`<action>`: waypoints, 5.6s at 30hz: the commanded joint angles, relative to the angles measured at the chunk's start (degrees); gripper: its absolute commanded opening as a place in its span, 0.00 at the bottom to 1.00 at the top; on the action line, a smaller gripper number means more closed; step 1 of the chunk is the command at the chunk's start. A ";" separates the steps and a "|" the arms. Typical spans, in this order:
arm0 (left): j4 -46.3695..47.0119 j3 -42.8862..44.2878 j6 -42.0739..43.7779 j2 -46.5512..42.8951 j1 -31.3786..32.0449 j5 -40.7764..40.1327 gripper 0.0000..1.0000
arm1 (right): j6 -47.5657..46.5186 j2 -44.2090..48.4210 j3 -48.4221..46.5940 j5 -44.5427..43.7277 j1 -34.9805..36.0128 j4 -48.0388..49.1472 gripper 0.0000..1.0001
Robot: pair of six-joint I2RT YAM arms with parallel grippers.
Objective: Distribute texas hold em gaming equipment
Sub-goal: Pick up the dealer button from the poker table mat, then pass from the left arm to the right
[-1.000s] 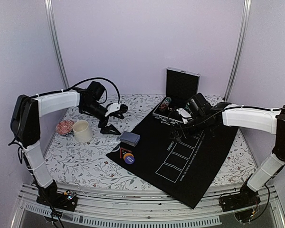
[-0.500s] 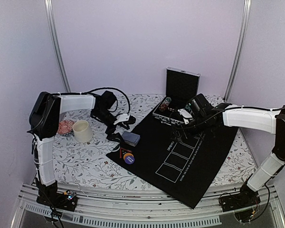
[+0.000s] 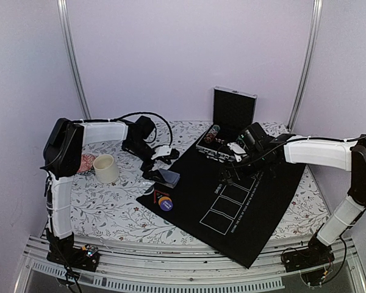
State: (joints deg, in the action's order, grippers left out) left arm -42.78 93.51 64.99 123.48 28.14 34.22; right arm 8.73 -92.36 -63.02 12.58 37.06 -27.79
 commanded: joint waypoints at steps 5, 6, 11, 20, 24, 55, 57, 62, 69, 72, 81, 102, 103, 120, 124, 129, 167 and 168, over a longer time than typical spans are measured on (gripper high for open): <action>-2.04 1.96 -0.30 1.39 0.11 -0.21 0.98 | -0.32 -0.82 0.21 0.80 -0.37 0.17 0.99; -2.04 1.63 -0.25 0.89 0.13 0.10 0.98 | -0.30 -0.69 0.28 0.87 -0.39 0.19 0.99; -2.04 0.29 0.07 -1.61 0.09 1.54 0.98 | -0.59 0.26 -0.11 -0.29 -0.59 0.20 0.99; -0.46 -3.91 -0.94 -6.22 0.07 0.97 0.98 | -2.93 -0.15 -5.78 -4.27 -4.06 -3.03 0.99; 2.69 -8.51 -3.20 -10.10 -0.01 -0.82 0.98 | -2.95 -0.80 -8.52 -5.40 -4.52 -4.00 0.99; 18.91 -36.67 -47.07 -24.79 5.55 -27.11 0.95 | -0.34 -1.20 -4.31 -2.71 -4.50 -2.84 0.99; 18.45 -36.37 -46.38 -24.00 5.52 -28.12 0.95 | -0.38 -0.99 -4.17 -2.86 -4.54 -2.90 0.99; 19.15 -34.58 -46.71 -21.37 5.35 -29.15 0.95 | -0.47 -1.65 -4.58 -2.63 -4.48 -2.84 0.99; 16.78 -31.89 -46.53 -16.47 5.39 -29.52 0.90 | -0.09 -1.95 -4.22 -2.29 -4.54 -2.53 0.99; 15.72 -32.01 -46.18 -16.19 5.27 -29.86 0.87 | -0.08 -1.84 -3.96 -2.28 -4.53 -2.53 0.99; 14.52 -32.70 -46.25 -16.73 2.65 -29.12 0.77 | 0.15 -2.03 -3.78 -2.03 -4.54 -2.29 0.99; 16.59 -33.35 -46.53 -15.73 3.32 -26.44 0.58 | 0.72 -1.95 -3.97 -1.94 -4.54 -2.52 0.99; 16.59 -33.37 -46.49 -15.71 3.32 -26.42 0.56 | 0.71 -1.95 -3.95 -2.01 -4.54 -2.60 0.99; 14.39 -33.04 -46.66 -20.30 3.32 -28.75 0.41 | 1.37 -0.63 -4.19 -0.65 -4.52 -2.82 0.99; 13.09 -32.97 -46.21 -22.99 3.24 -29.37 0.40 | 1.63 0.27 -4.75 0.53 -4.49 -2.53 0.99; 11.67 -32.92 -45.83 -26.25 3.24 -29.50 0.40 | 2.05 0.55 -5.72 1.13 -4.54 -2.88 0.99; 15.56 -19.41 -35.47 -35.72 24.37 -33.70 0.41 | 26.38 -10.86 -12.30 32.79 6.15 30.80 0.60; 15.62 -19.34 -35.36 -35.72 24.45 -33.70 0.41 | 26.42 -11.25 -12.56 32.78 6.16 30.83 0.57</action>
State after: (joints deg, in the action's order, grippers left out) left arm -29.34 72.29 28.82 87.57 51.57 0.78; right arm 34.79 -101.38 -73.56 44.51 42.81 1.43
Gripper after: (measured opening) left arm 0.596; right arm 0.606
